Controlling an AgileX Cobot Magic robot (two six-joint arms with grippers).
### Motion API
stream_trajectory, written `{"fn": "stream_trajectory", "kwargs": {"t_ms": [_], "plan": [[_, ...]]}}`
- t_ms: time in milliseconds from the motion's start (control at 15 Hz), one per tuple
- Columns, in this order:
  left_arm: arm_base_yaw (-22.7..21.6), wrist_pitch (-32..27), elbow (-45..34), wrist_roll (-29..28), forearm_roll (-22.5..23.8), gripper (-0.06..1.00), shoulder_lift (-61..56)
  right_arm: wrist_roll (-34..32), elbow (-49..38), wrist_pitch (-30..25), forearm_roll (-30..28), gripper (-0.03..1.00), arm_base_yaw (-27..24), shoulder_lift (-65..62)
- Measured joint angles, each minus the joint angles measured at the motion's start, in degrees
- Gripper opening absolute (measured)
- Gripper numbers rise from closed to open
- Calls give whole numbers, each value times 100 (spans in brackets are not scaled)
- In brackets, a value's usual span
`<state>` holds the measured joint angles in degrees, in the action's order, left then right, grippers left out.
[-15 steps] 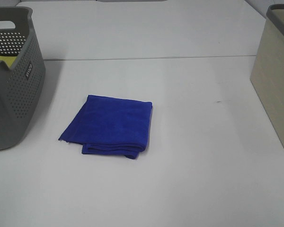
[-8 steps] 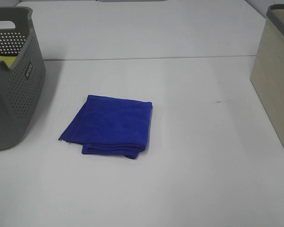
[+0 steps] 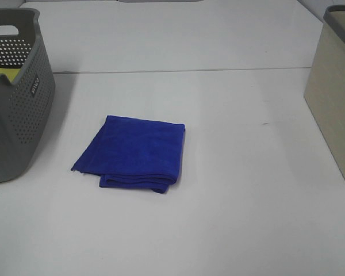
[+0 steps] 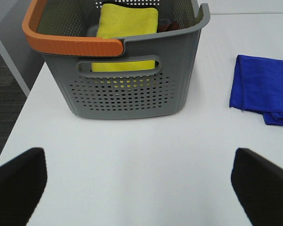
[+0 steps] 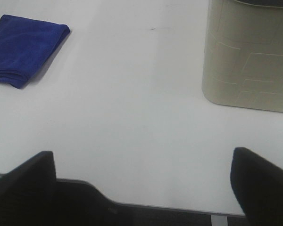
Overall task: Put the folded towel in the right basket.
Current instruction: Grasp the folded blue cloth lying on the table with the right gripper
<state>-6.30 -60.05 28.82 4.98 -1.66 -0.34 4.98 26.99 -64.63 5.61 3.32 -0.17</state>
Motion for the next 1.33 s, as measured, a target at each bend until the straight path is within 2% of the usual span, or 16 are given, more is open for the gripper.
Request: {"fn": "stream_trajectory", "kwargs": {"t_ms": [533,800,1000,1133,1200,1333], "plan": [[0,0,0,0,0,99,0,-6,0,0,29,97,0,0],[0,0,0,0,0,99,0,-132,103,0,464,97,0,69],[0,0,0,0,0,99,0,-149,802,6,510,97,0,808],[0,0,0,0,0,99,0,-149,1581,40,567,97,0,1507],[0,0,0,0,0,99,0,-149,2418,138,859,97,0,2326],[0,0,0,0,0,99,0,-126,3398,160,1627,97,0,3209]]}}
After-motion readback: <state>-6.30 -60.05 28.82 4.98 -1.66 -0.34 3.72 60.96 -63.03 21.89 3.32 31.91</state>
